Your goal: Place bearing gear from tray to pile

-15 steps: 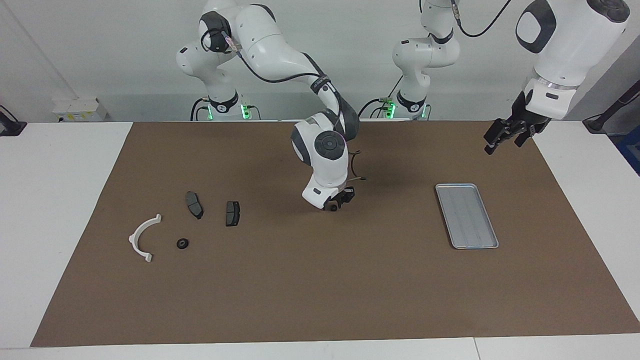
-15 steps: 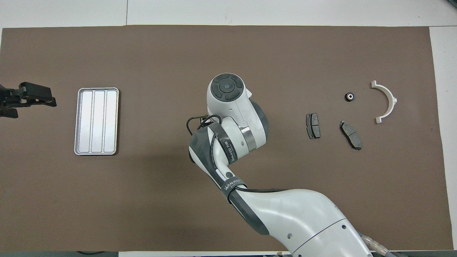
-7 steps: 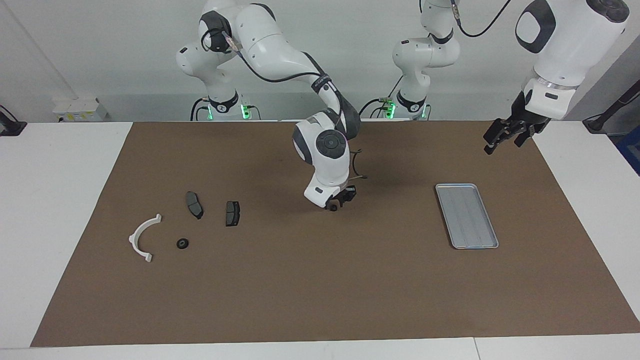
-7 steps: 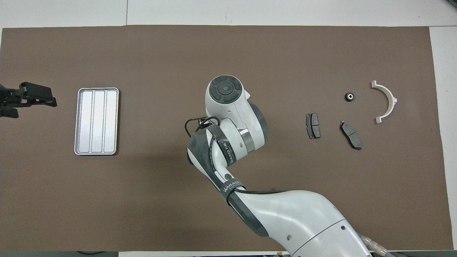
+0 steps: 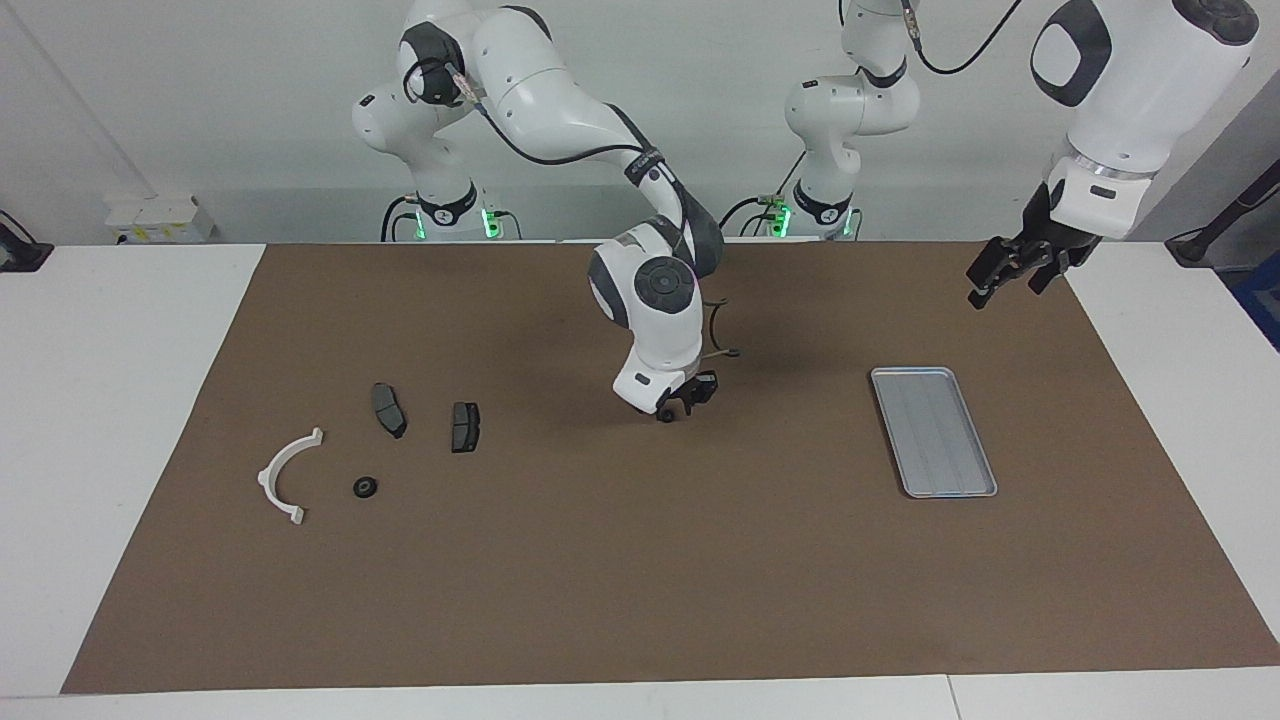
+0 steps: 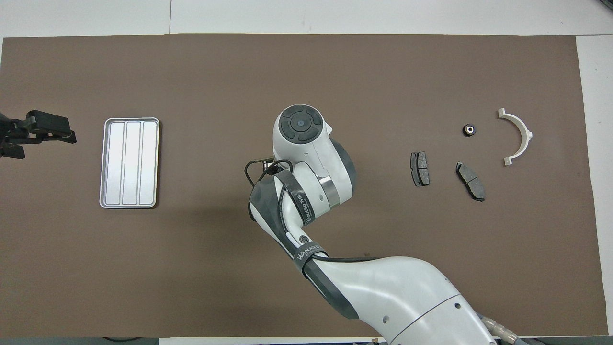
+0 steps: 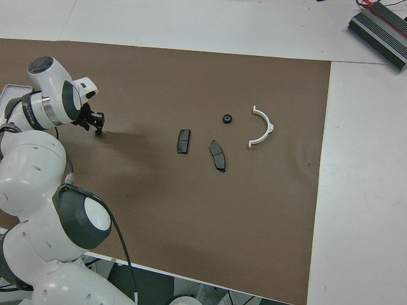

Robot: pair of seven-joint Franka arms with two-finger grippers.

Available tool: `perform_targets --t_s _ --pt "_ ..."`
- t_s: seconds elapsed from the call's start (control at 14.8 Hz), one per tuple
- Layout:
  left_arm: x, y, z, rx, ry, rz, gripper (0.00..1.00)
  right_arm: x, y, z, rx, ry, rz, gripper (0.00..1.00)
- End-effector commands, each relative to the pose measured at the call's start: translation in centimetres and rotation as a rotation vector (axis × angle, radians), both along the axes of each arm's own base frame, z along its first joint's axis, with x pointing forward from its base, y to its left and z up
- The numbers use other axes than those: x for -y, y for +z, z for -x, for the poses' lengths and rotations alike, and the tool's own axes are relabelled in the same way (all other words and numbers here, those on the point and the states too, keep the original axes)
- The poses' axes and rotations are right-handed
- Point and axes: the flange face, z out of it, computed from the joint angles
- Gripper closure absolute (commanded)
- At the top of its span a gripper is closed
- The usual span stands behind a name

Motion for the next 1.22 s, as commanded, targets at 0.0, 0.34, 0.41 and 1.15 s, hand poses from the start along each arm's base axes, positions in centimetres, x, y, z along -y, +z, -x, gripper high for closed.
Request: perform_targets --t_s 0.0,0.34,0.41,1.15 --pt "-0.32 -0.03 0.41 0.001 -0.011 -0.004 0.00 0.79 -0.54 0.53 -0.006 -0.022 -0.033 0.51" --pt "-0.32 -0.05 0.43 0.000 -0.011 -0.004 0.00 0.81 -0.92 0.63 -0.002 -0.022 -0.037 0.52" --pt "-0.32 -0.05 0.43 0.000 -0.011 -0.004 0.00 0.73 -0.93 0.69 -0.002 -0.021 -0.038 0.52" --pt "-0.32 -0.03 0.41 0.001 -0.011 -0.004 0.00 0.73 -1.03 0.63 0.005 -0.026 -0.044 0.66"
